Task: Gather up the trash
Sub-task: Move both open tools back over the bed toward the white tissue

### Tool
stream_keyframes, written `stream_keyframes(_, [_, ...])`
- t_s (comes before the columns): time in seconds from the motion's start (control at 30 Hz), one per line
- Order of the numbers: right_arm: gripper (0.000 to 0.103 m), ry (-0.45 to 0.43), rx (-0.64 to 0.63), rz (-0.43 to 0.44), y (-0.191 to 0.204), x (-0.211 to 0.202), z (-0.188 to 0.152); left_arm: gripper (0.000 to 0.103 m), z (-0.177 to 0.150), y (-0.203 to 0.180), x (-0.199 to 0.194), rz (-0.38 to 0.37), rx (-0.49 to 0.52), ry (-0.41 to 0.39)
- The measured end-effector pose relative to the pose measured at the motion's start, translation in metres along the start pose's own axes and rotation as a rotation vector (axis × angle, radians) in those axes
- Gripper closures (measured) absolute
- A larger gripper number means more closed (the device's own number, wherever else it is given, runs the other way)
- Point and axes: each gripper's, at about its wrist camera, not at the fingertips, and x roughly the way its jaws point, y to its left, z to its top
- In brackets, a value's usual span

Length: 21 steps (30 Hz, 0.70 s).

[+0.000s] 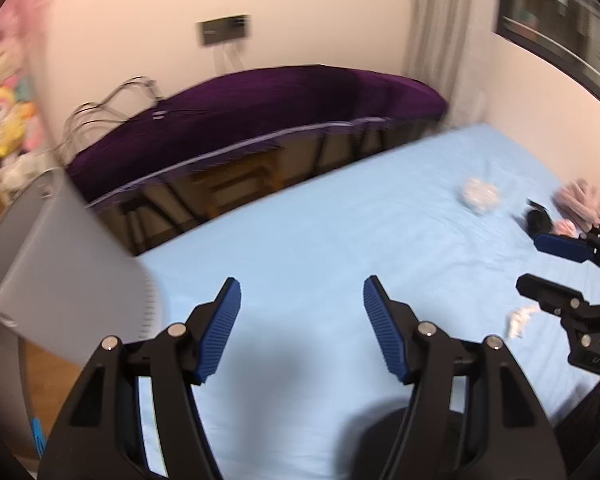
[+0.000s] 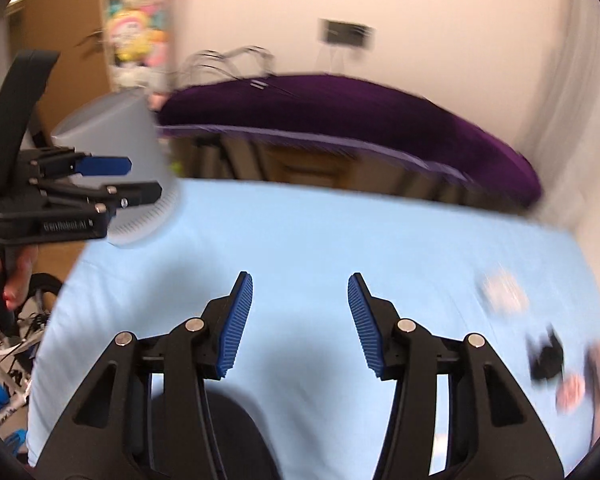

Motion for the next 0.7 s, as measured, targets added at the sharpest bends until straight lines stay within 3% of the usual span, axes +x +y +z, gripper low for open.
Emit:
stream_keyframes(0.17, [0.055,0.035,0.151,-0.114,-0.068,-0.035,-0.080,0.039,-0.012,-0.109,0.027,-0.141,0.116,0.056])
stream_keyframes(0.37, [0.055,0.056,0.302,-0.227,-0.136,-0.072,-0.163,0.039,-0.040,-0.215,0.047,-0.261,0.244,0.098])
stream_keyframes(0.47, [0.055,0.067,0.361,-0.258,-0.160,-0.079,-0.193,0.039,-0.056,-0.251,0.058,-0.298,0.285,0.129])
stream_keyframes(0.7, [0.055,0.093,0.414,-0.293,-0.178,-0.067,-0.228,0.039,-0.082,-0.301,0.094,-0.325,0.342,0.214])
